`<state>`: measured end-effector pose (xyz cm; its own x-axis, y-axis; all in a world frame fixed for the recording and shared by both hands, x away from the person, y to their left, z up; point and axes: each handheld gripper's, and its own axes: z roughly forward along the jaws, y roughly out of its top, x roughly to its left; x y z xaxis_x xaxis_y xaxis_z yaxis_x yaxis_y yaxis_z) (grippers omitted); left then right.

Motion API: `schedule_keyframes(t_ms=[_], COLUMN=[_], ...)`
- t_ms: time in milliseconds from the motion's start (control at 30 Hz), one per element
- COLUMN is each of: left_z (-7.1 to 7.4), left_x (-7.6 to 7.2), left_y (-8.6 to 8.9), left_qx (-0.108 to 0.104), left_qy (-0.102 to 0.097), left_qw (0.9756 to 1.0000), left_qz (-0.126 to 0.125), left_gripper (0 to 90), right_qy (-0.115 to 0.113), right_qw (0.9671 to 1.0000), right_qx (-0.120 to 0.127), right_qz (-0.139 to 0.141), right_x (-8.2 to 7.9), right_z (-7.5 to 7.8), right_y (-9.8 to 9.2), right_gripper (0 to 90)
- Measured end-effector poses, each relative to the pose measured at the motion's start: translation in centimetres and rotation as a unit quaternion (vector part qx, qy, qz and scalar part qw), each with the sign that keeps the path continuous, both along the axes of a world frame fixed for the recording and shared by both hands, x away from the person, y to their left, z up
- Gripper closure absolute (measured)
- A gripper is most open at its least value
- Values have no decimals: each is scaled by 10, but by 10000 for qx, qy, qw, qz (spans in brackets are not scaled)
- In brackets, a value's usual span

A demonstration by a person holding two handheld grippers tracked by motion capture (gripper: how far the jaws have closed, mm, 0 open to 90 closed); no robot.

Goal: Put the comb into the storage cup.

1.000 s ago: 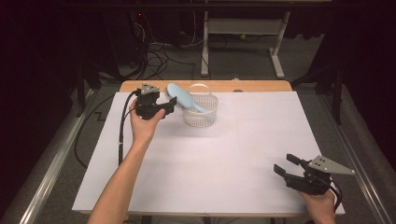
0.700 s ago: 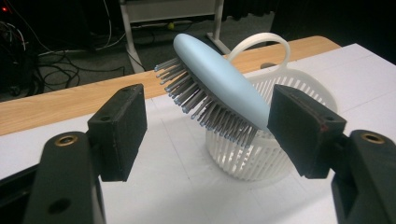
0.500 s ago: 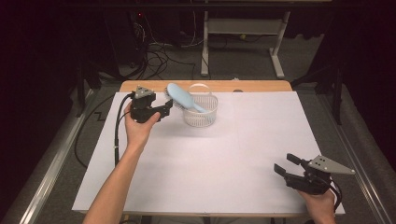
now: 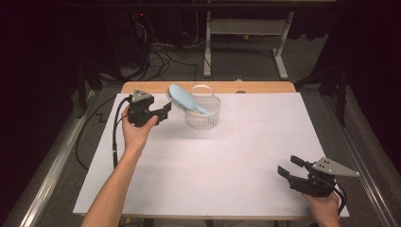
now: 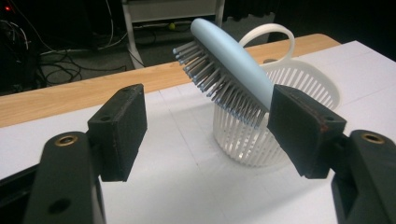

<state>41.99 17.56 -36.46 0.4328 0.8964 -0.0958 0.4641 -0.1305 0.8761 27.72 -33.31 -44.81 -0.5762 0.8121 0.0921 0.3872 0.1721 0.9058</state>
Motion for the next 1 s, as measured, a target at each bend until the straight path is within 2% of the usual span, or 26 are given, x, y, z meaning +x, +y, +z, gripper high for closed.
schedule_keyframes(t_ms=[333, 800, 900, 933, 1000], left_z=[-4, -4, -4, -3, -2], left_x=[-2, -10, -12, -14, -16], left_y=[6, 13, 14, 14, 15], left_qx=[4, 6, 68, 153, 156], left_qy=[21, -55, -83, -128, -157], left_qw=[10000, 10000, 9999, 9998, 9998], left_qz=[3, 8, 19, 14, -10], left_gripper=[292, 292, 292, 292, 292], right_qy=[12, 7, 9, 9, 7], right_qw=[10000, 10000, 10000, 10000, 10000], right_qx=[0, -4, 2, -1, -4], right_qz=[-20, -24, -27, -27, -21], right_x=[1, 1, 1, 1, 1], right_z=[0, 0, 0, 0, 0], right_y=[-1, 0, 0, -1, -1], right_gripper=[315, 314, 314, 314, 314])
